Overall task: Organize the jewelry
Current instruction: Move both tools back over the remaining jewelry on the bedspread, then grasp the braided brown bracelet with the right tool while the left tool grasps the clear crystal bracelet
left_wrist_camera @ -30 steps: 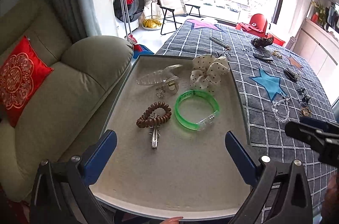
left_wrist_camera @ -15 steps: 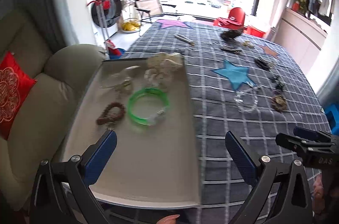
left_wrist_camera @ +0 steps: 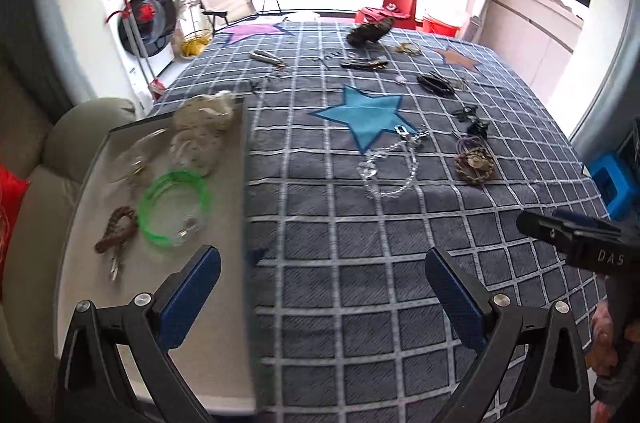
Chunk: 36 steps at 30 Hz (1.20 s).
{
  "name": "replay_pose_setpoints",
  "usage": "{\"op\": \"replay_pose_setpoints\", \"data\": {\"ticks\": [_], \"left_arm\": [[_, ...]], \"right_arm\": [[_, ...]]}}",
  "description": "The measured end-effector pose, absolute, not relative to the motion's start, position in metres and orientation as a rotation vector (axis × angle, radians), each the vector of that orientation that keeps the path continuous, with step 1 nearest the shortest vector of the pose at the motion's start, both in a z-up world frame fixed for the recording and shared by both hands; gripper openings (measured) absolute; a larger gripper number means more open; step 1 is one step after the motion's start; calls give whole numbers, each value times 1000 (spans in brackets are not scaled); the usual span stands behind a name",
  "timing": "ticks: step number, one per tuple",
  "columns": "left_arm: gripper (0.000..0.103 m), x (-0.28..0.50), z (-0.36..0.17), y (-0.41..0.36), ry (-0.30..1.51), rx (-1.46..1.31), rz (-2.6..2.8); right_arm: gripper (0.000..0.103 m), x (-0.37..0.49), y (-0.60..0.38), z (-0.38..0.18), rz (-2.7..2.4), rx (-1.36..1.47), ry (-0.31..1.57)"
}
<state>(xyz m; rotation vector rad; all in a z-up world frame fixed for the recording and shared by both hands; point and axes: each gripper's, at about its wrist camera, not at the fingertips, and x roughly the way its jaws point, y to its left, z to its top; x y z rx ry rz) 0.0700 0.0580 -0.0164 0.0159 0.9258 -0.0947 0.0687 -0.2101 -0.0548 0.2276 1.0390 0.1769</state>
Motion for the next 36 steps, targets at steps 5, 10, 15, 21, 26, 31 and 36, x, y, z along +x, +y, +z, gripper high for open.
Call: {"op": "replay_pose_setpoints", "data": {"ticks": [5,10,15,21,26,31,36], "left_arm": [[103,92,-23,41,935,52,-97],[102,116,-34,26,950,95,-103],[102,139,-47,12,977,138,-110],[93,161,-64,6,1019,142,-108],[92,174,-79,4,1062,109,-103],[80,178,-78,-5,1061,112,-126],[41,176,-74,-15,1049,123,-177]], "right_arm": [[93,86,-220,-56,141,225,1033],[93,102,-225,-61,122,219,1041],[87,120,-220,-71,130,219,1062],[75,139,-209,-81,96,178,1070],[59,142,-194,-81,84,78,1043],[23,139,-186,-78,134,67,1035],[6,132,-188,-76,151,81,1030]]}}
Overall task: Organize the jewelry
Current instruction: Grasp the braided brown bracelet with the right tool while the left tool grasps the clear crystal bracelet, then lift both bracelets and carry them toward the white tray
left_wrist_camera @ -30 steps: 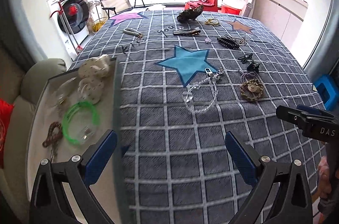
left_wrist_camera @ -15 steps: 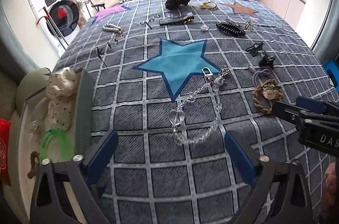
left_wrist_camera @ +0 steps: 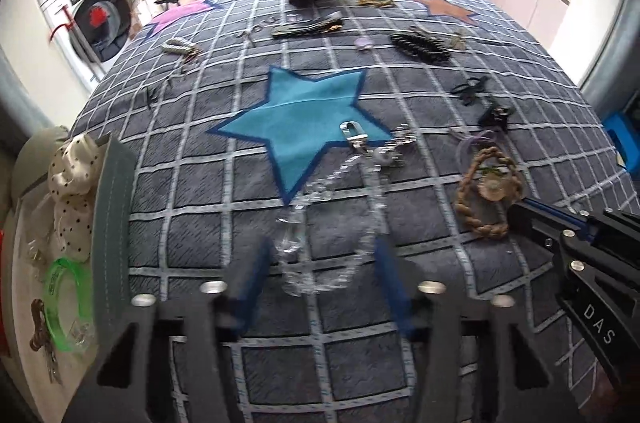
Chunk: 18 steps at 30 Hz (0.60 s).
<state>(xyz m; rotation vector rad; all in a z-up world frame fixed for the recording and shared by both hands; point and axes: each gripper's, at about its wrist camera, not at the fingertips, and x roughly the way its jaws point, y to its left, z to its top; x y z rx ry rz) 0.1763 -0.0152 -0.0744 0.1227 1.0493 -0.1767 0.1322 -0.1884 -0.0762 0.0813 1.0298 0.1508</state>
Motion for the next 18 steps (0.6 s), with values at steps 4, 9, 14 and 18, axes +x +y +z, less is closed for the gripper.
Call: {"op": "replay_pose_setpoints", "data": {"ticks": [4,9,14,18], "left_arm": [[12,170,-72,-23,1038,146,-204],[10,156,-60,-17,1009,87,-237],[10,137,-45,-10,981,57,-248],[10,122,-33,-2,960,29,-256]], "right_arm": [[6,124,-200,-73,164,129,1028],[6,109,-215,-62,182,176,1002],[5,94,-224,-54,199,224,989],[5,79,-226,-48,212,237,977]]}}
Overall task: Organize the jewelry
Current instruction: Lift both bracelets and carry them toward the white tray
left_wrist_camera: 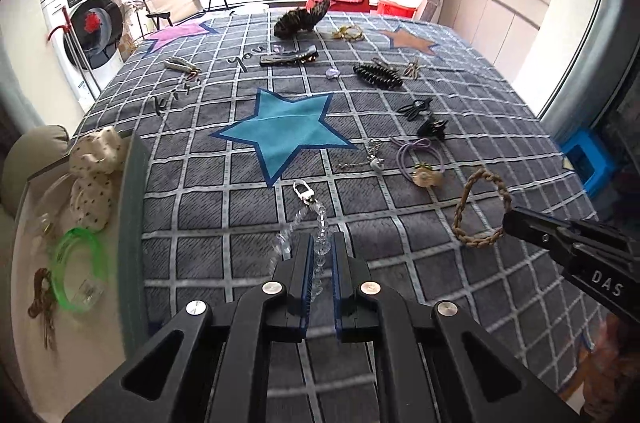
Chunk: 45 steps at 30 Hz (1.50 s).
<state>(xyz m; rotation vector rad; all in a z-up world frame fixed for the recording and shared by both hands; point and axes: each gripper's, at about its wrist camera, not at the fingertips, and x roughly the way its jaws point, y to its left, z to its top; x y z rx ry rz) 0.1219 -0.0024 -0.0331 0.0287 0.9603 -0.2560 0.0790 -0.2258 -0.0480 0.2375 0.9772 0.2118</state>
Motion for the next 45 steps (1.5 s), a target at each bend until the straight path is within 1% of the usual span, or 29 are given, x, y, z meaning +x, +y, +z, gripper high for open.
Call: {"op": "replay_pose_setpoints", "data": {"ticks": [10,13,16,17,18,19,20,21,25,26,28,29,30,35,45], "left_arm": [[10,81,-7,16,904,-22,-275],[10,73,-4,21,895,-22,-275],[10,68,-3,24,891,-26,-273],[10,67,-2,25,890,-27,-272],[10,67,-2,25,891,-29,-271],[10,66,-3,26,893,-32,-270],[10,66,-3,26,894,-33,-269],[10,65,-3,26,893,-33,-268],[10,64,-4,26,895,-30,-270],[10,64,-4,26,896,-31,-271],[10,64,-5,26,899,-34,-273],[10,63,-5,25,899,-34,-274],[10,63,-5,25,899,-33,-276],[10,61,-4,23,896,-34,-282],[10,55,6,23,870,-38,-293]], "right_arm": [[3,52,-222,-38,228,220,964],[3,53,-224,-46,201,221,993],[6,61,-229,-58,155,224,1023],[14,64,-230,-62,141,223,1031],[36,67,-230,-65,132,223,1035],[51,69,-230,-68,121,218,1035],[72,71,-229,-70,107,208,1020],[73,72,-228,-72,100,197,1011],[72,75,-218,-82,105,155,1027],[70,75,-214,-84,88,113,1035],[54,73,-204,-83,61,27,1025],[35,71,-203,-82,57,8,1022],[13,71,-204,-82,64,17,1025],[11,66,-222,-78,91,139,1023],[11,54,-233,-52,145,227,983]]}}
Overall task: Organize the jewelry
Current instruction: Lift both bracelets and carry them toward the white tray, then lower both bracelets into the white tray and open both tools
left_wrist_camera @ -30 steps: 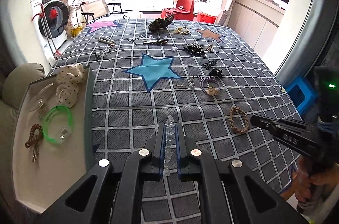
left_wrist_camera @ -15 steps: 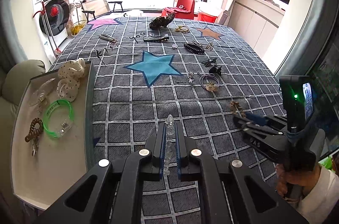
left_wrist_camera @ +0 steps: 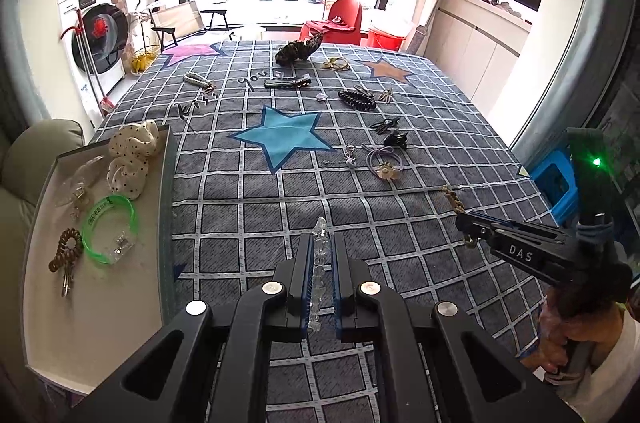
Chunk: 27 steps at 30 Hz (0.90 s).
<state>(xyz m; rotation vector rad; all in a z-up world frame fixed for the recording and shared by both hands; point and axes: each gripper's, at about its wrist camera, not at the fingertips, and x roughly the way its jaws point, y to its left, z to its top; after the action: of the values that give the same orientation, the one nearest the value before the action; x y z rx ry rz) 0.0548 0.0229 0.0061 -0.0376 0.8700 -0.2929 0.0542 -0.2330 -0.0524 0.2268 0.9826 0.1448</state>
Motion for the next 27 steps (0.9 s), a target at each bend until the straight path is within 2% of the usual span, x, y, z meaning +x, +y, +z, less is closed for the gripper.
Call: {"op": "replay_pose_setpoints", "data": {"ticks": [16,27], "left_arm": [[10,29,27,95,791,-106,-200],[10,16,6,183,804,-160,-53]], "right_arm": [[11,41,-136,7,369,147,901],[11,35,-23,13,561,21,917]]}}
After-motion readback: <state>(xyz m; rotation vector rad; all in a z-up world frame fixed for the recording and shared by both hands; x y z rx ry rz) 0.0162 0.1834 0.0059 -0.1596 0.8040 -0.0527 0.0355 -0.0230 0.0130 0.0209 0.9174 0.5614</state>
